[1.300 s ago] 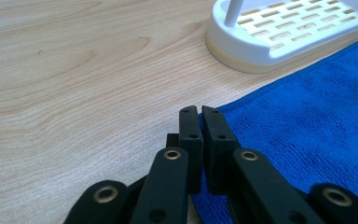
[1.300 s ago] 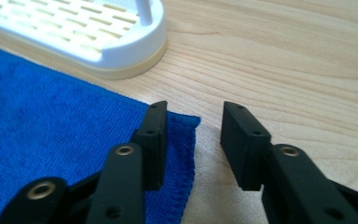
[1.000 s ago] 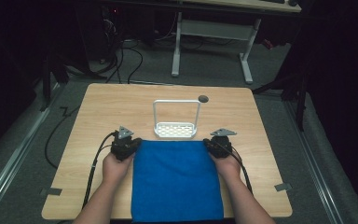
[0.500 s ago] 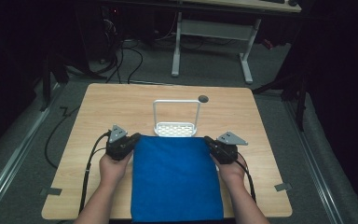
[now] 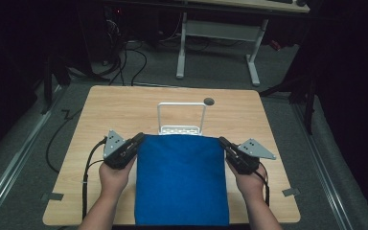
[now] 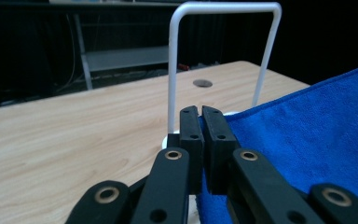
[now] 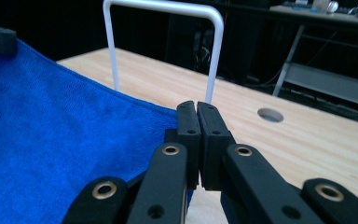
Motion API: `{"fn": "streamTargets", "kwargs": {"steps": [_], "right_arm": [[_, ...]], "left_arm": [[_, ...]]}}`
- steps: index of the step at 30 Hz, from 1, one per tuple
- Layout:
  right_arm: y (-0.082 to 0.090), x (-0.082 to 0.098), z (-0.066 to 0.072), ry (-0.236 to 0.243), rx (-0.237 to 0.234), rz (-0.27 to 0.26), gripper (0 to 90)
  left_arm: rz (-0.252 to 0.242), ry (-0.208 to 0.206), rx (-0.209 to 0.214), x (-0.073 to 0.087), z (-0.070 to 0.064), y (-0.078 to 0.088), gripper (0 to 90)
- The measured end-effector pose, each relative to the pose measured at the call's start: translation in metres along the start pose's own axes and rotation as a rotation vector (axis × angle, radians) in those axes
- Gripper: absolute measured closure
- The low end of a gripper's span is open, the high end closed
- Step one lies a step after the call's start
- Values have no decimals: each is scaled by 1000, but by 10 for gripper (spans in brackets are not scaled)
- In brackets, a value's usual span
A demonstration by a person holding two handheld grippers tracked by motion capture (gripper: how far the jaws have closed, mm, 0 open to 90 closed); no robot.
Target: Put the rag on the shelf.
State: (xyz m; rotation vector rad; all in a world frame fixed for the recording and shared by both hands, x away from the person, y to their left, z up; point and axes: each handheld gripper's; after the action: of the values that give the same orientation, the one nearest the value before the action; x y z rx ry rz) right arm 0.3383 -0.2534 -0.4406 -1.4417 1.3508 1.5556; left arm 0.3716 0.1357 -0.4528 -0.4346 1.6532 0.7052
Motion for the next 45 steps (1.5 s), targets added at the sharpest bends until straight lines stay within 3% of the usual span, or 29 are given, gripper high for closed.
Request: {"fn": "streamTargets", "kwargs": {"steps": [14, 21, 25, 28, 37, 45], "right_arm": [[30, -30, 3, -12, -17, -130, 893], [43, -47, 6, 8, -18, -200, 893], [47, -57, 6, 13, -14, -226, 893], [49, -67, 3, 14, -4, -252, 893], [45, -90, -3, 27, 12, -281, 893], [20, -110, -13, 4, 38, -270, 894]], "left_arm": [[-94, -62, 39, -29, -19, 22, 879], [-156, -130, 33, -54, -31, 34, 880], [-178, -147, 26, -63, -31, 36, 881], [-199, -157, 20, -75, -29, 36, 881], [-201, -175, -5, -97, -16, 29, 881], [-182, -192, -43, -113, 3, 15, 881]]}}
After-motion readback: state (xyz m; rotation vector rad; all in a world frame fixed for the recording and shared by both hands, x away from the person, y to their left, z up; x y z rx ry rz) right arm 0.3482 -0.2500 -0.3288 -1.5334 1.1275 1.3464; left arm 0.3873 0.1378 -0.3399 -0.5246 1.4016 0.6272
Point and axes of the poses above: each handheld gripper's, and its own axes: y roughly backward along the jaws, x roughly out of its underside, z roughly to its left, and after that the axes turned 11 degrees about x, right-handed
